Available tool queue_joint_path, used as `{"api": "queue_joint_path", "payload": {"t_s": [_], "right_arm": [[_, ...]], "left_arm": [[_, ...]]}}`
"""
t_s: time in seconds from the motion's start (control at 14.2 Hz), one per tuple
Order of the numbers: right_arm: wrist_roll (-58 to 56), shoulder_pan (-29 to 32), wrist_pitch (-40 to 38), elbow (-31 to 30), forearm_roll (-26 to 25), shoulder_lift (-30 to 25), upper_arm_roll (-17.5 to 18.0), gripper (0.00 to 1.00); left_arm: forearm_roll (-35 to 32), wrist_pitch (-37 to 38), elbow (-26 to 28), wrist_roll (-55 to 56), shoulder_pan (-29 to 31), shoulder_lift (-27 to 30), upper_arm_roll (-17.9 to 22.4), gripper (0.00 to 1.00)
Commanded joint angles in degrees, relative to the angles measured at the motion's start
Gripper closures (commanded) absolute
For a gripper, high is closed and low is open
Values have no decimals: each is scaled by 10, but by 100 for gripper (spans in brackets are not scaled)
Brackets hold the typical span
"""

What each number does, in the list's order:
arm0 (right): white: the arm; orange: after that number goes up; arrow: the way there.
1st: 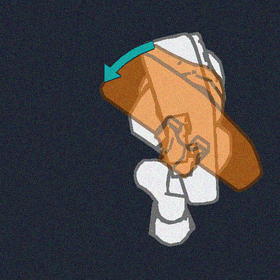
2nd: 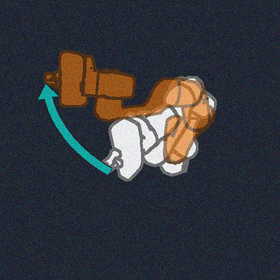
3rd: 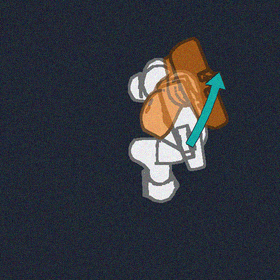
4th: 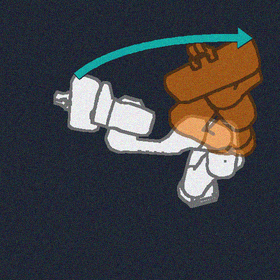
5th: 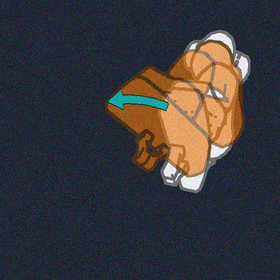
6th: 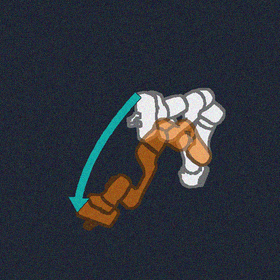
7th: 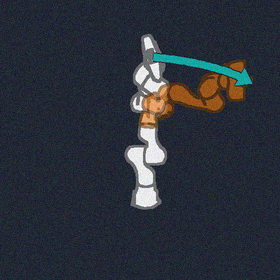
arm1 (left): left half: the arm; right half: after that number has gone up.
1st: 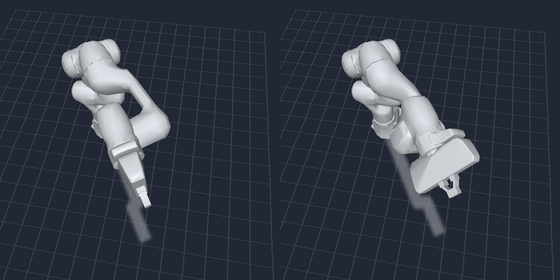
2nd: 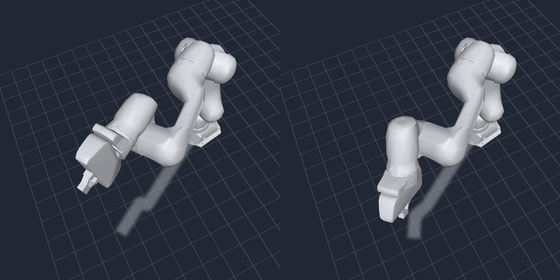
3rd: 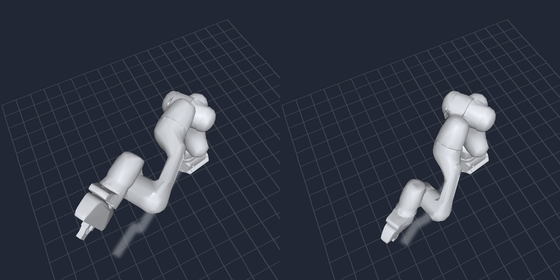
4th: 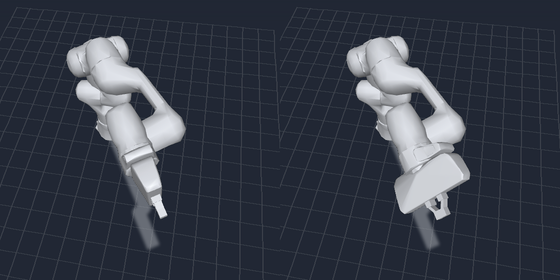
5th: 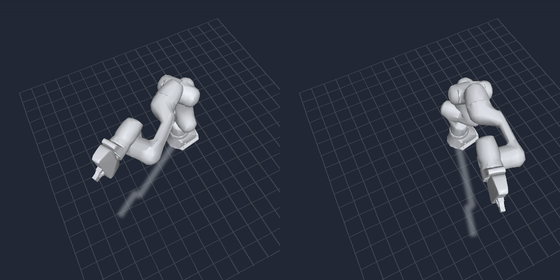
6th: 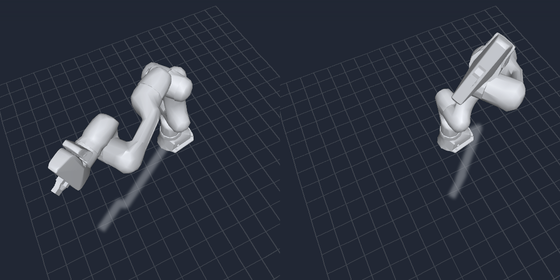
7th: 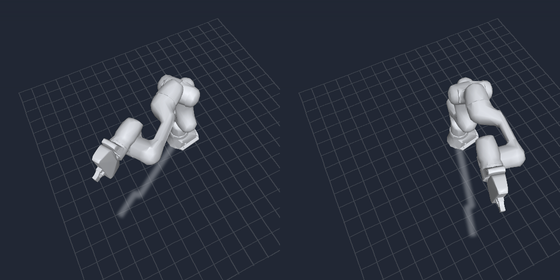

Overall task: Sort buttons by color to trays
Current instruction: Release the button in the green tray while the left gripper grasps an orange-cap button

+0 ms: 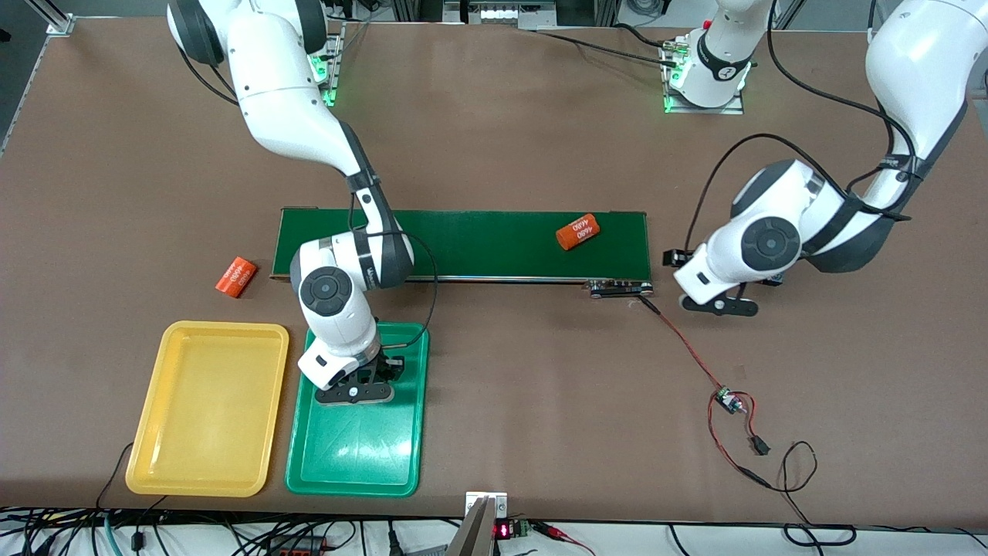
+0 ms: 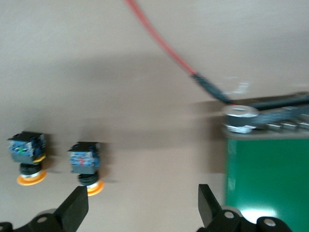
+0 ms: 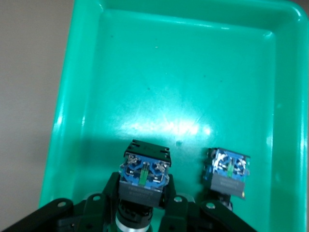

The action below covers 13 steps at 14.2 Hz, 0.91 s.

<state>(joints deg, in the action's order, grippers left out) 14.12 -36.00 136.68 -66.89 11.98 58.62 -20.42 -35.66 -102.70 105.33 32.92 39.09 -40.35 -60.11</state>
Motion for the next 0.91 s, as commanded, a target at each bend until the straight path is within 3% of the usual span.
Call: {"api": "queue_joint_path", "payload": {"t_s": [0.0,0.07,0.14,0.42,0.7,0.77,0.84], "right_arm": [[-11,15,3,27,1,17,7,66],[-10,16,5,27,2,19,7,7],[-6,16,8,27,2,19,7,0],[2,10,-24,27,2,-10,2,0],[14,12,-147,26,0,-92,-1,0],[17,11,-176,27,-1,-113,-4,0],[17,8,-200,26,-3,-134,-15,0]], "left_arm": [[-11,7,10,11,17,4,13,0],[-12,2,16,7,28,3,14,0],[-18,-5,18,-6,42,0,17,0],[-77,-93,83,-50,95,-6,27,0],[-109,-172,130,-51,100,-14,65,0],[-110,-187,138,-51,102,-14,67,2],[-110,-196,147,-51,104,-15,74,11]]}}
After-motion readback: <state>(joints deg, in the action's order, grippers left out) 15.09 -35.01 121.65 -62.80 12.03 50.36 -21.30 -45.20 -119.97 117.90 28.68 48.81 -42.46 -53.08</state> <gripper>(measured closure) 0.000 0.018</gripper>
